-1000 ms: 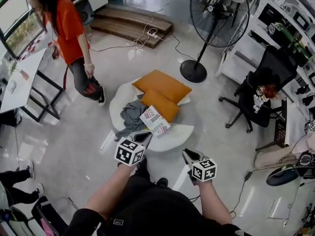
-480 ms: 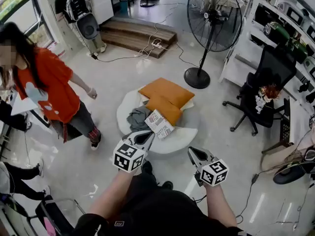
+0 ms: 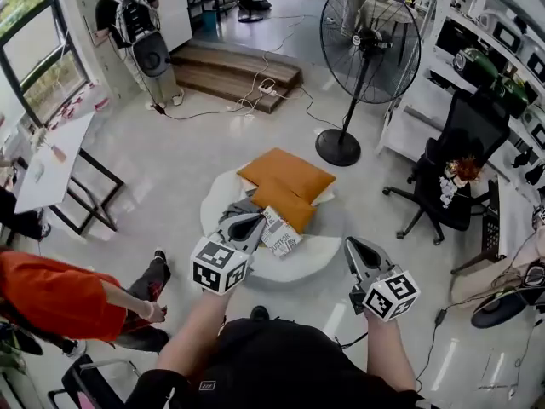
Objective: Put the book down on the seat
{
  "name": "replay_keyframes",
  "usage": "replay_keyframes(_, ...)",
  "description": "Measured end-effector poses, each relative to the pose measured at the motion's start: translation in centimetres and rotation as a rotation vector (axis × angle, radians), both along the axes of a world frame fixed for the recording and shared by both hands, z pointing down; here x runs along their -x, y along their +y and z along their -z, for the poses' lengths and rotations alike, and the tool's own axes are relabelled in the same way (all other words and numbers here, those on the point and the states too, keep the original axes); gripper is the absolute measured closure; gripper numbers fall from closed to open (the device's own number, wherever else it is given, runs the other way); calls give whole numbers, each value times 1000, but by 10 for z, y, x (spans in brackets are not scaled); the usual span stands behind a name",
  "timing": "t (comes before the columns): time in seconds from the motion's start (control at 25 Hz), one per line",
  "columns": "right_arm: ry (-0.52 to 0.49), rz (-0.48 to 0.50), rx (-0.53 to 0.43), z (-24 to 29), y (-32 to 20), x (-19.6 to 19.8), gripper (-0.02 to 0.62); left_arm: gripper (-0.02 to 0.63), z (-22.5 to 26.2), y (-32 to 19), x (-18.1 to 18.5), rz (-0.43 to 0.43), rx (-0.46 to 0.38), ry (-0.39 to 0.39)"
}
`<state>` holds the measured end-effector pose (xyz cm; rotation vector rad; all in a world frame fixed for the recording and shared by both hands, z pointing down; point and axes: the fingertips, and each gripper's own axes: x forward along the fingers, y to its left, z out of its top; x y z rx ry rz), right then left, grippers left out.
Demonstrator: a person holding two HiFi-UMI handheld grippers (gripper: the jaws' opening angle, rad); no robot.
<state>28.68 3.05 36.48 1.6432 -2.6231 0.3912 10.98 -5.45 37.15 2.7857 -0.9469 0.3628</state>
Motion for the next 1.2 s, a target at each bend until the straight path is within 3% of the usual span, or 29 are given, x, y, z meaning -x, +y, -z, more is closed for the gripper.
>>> replay_keyframes(0.36,-2,33,-55,25,-61,32,580,603,24,-74,26,34,-47,4)
replay_keyframes(0.8,65,82,-46,27,-122,-3,581,603,25,-114,19,168,-38,64)
replay_keyframes(0.96,54,103,-60,29,-126,-10,581,603,28,-113,3,115,-71,62)
replay_keyframes(1.2,-11,144,-112,50,-130,-12,581,603,34,-112,-7,80,-102,-23)
